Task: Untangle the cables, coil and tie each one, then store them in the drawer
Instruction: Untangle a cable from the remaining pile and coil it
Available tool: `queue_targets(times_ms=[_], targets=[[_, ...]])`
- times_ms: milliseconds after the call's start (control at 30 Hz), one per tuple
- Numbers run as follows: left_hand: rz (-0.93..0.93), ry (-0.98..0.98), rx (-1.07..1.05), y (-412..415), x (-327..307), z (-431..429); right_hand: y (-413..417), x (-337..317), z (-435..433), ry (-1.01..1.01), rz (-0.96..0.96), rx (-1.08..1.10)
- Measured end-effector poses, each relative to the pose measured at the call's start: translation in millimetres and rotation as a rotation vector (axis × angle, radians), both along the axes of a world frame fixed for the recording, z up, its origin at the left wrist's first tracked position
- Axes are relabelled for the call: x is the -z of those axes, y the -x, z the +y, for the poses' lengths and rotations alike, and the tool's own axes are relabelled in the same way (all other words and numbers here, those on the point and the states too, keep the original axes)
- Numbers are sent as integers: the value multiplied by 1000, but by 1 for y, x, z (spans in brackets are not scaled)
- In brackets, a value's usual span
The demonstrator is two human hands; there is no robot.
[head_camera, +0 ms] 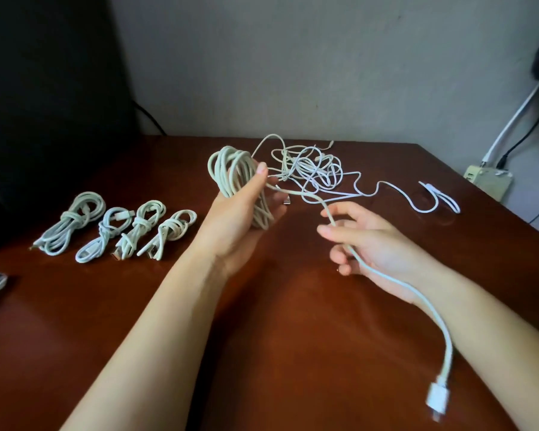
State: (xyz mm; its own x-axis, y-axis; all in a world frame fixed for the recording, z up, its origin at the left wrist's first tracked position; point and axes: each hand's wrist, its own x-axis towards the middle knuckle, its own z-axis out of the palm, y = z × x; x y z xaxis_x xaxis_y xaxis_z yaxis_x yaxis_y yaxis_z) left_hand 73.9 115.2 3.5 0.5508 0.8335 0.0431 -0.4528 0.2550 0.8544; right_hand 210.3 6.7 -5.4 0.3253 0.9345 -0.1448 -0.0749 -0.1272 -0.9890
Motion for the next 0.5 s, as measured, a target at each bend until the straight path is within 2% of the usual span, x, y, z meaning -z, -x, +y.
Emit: queue_targets(times_ms=[100,300,433,500], targets=[[-81,64,-3,1,-3,1,-3,-3,-3,41,-38,-122],[-176,211,-65,5,-2,10,4,-5,-6,34,-286,-246],[-282,397,-166,12,-5,20,3,3,-4,-114,-567,-179],[-305,467,-186,15,-5,25,1,7,-3,-232,-814,-112]])
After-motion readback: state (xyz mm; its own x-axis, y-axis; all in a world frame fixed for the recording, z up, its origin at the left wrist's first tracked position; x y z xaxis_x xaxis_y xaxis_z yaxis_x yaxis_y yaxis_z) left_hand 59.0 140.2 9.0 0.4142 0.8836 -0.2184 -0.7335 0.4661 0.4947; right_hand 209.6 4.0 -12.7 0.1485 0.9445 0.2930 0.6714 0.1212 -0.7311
